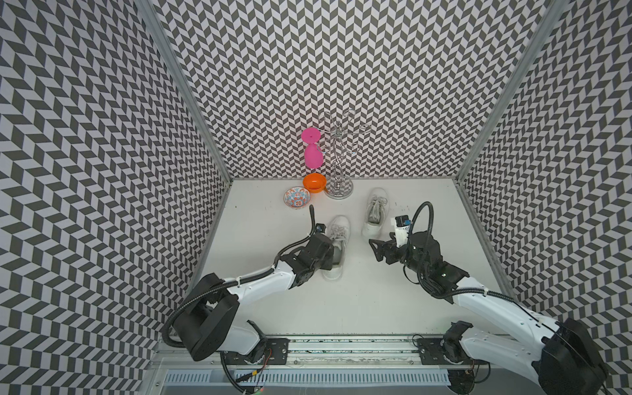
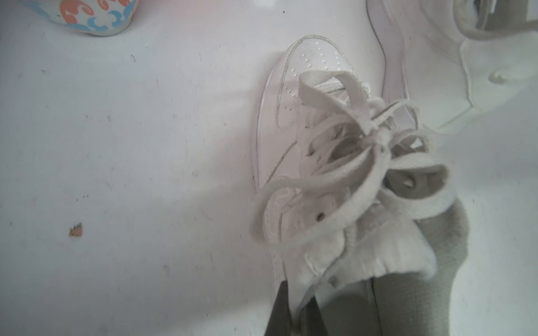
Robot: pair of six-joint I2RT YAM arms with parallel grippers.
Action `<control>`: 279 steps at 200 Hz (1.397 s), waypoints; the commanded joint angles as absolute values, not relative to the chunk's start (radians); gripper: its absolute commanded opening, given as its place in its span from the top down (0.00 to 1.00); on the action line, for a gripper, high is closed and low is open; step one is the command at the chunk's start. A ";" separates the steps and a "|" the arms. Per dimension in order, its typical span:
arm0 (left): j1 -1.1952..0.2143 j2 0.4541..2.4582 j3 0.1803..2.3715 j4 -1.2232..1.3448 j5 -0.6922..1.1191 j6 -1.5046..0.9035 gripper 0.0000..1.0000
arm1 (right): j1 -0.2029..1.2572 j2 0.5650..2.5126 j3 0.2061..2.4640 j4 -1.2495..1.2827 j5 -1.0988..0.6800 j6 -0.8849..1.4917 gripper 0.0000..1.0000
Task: Remove the insole from the shoe
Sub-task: Move the shoe to the center of the board, then untie the shoelace on the shoe.
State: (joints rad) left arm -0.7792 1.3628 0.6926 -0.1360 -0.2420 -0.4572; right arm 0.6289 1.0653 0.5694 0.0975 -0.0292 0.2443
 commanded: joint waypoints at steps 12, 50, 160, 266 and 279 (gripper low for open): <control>-0.890 1.261 0.603 -0.143 -0.255 -0.459 1.00 | 0.739 1.063 0.569 0.115 -0.043 0.178 0.13; -0.954 1.203 0.528 -0.117 -0.229 -0.448 1.00 | 0.816 1.063 0.574 0.074 -0.015 0.170 0.24; -0.956 1.282 0.544 -0.080 -0.175 -0.399 1.00 | 0.895 1.306 0.835 -0.199 -0.023 0.171 0.47; -0.955 1.303 0.559 -0.081 -0.199 -0.399 1.00 | 0.897 1.347 0.882 -0.273 -0.026 0.156 0.63; -0.955 1.307 0.559 -0.080 -0.202 -0.399 1.00 | 0.897 1.362 0.889 -0.280 -0.025 0.152 0.69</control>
